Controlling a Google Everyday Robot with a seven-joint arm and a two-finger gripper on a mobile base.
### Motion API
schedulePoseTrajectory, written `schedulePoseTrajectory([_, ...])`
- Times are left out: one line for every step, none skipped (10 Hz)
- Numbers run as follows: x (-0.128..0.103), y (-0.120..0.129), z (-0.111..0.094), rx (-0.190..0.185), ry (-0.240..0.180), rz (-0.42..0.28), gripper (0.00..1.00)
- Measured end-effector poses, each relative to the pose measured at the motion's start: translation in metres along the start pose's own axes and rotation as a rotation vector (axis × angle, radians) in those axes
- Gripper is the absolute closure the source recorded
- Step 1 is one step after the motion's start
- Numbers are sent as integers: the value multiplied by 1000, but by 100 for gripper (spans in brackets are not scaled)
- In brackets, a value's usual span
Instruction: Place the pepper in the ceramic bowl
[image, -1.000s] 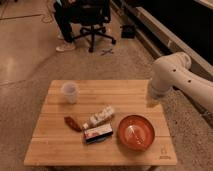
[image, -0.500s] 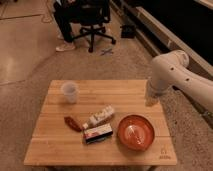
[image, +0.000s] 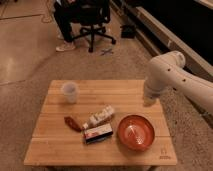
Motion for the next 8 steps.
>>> schedulePoseTrajectory([-1,3,-1,-2,1,-1,59])
schedulePoseTrajectory([-9,1,0,-1,-1,-6,59])
schedulePoseTrajectory([-10,3,4,3,2,-17,59])
schedulePoseTrajectory([-4,7,9,7,4,-22,59])
schedulePoseTrajectory([3,6,10,11,2,-28,59])
schedulePoseTrajectory([5,6,7,8,2,-22,59])
schedulePoseTrajectory([1,4,5,6,1,-18,59])
schedulePoseTrajectory([-10,3,3,5,2,-19,59])
